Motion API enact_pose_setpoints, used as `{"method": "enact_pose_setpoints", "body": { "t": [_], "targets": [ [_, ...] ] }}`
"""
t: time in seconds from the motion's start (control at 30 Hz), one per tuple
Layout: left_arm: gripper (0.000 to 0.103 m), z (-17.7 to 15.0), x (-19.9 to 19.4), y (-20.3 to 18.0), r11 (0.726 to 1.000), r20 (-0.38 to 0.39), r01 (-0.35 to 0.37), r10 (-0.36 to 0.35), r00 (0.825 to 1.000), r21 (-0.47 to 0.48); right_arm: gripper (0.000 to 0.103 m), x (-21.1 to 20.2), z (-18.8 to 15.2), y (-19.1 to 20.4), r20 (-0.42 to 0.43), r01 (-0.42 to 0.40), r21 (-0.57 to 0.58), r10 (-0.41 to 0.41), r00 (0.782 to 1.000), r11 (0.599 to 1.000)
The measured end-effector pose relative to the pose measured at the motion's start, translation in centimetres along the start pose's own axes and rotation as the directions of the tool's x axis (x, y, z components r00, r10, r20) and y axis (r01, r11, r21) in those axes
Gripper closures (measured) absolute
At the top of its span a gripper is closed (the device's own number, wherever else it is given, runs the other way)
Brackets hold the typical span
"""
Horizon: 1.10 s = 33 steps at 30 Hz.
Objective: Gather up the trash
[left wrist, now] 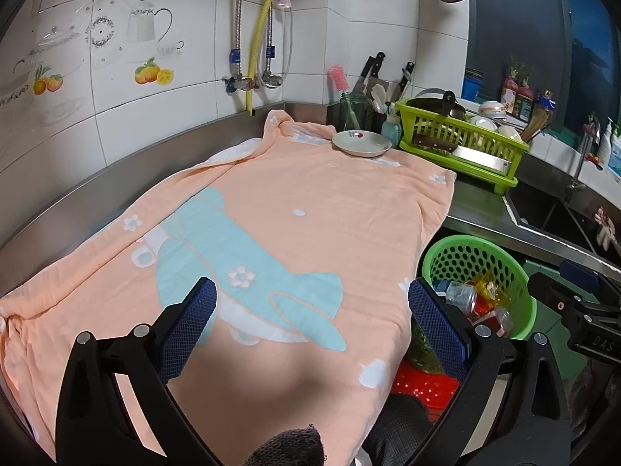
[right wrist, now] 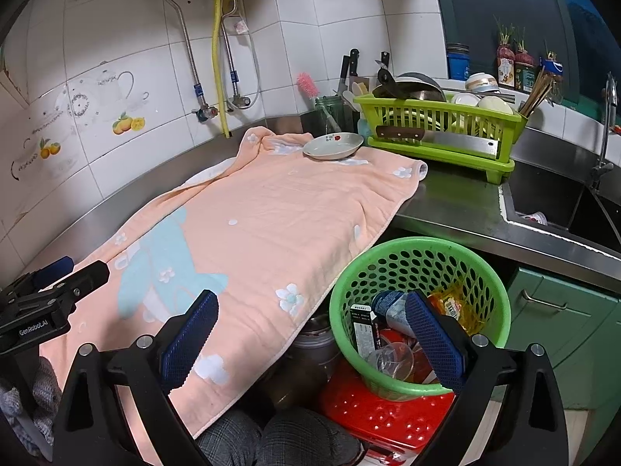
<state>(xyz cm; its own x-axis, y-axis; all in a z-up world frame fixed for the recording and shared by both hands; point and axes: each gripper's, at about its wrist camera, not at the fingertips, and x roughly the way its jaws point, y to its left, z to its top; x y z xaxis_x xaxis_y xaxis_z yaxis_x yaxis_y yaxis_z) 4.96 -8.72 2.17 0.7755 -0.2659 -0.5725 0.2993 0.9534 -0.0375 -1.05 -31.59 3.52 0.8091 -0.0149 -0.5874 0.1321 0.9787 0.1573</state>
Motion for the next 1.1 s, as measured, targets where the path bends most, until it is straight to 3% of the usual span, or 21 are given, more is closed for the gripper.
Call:
{"method": "enact_pose_setpoints", "body": {
  "t": [1.1],
  "targets": [
    [0.005,-0.38,0.10,0.12,1.000,-0.011,0.001,-0.001,1.000,0.006,0.009,0.07,0.04,0.38,-0.006,-0.012,0.006,0.012,1.000,1.000]
  ]
}}
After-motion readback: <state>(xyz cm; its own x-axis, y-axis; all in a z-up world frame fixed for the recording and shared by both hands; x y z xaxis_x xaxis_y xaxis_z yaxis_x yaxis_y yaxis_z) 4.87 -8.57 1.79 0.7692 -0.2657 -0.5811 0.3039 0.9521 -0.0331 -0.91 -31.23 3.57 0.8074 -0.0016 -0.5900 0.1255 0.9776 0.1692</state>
